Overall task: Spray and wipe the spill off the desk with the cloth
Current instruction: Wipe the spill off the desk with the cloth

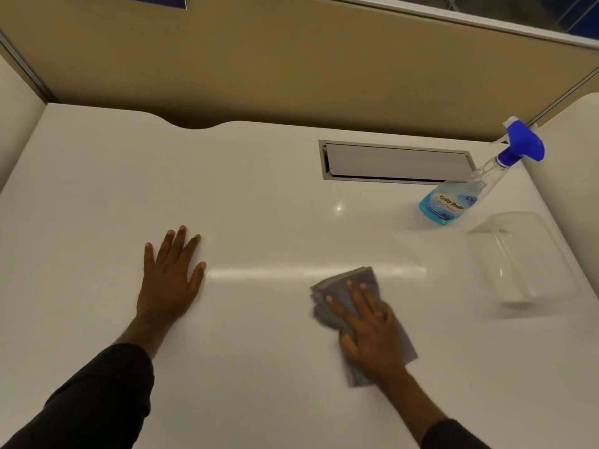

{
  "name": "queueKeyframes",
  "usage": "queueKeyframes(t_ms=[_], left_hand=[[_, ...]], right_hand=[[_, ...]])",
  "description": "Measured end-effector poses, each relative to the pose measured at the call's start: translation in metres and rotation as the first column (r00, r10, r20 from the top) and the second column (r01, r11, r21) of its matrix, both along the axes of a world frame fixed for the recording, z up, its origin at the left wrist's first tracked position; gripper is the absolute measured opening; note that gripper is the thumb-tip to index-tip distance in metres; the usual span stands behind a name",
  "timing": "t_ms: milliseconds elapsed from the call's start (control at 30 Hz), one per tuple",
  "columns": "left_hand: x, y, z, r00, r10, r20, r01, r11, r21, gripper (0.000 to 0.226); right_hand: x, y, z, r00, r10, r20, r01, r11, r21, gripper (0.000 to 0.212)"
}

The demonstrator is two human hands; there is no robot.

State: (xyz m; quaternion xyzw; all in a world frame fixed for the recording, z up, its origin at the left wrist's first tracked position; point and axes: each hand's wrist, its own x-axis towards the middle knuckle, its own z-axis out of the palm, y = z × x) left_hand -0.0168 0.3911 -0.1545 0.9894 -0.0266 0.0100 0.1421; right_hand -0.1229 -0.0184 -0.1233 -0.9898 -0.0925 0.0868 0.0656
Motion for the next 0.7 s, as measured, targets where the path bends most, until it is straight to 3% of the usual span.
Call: queueKeyframes(t_ms=[133,367,533,700], left_hand=[[-0.001,-0.001,-0.001,1.0,0.005,0.016,-0.005,1.0,0.004,0.06],[0.0,-0.002,0.0,1.0,0.011,0.019,-0.011,1.0,0.012,0.061],[0.001,-0.001,-0.002,1.0,0.01,0.011,-0.01,1.0,0.015,0.061],[0.002,0.001,-0.005,1.0,0.007,0.014,-0.007,1.0,0.027,0.061]], right_hand=[[0.061,-0.023,0.004,0.986,-0.164,0.015,0.164,0.984,-0.067,0.072],[0.155,-0.01,-0.002,0.953,-0.298,0.054,0.302,0.946,-0.115,0.066],[0.194,0.03,-0.005,0.948,-0.309,0.074,0.316,0.943,-0.105,0.068],[0.191,0.094,0.001,0.981,-0.192,0.024,0.192,0.981,-0.039,0.067]])
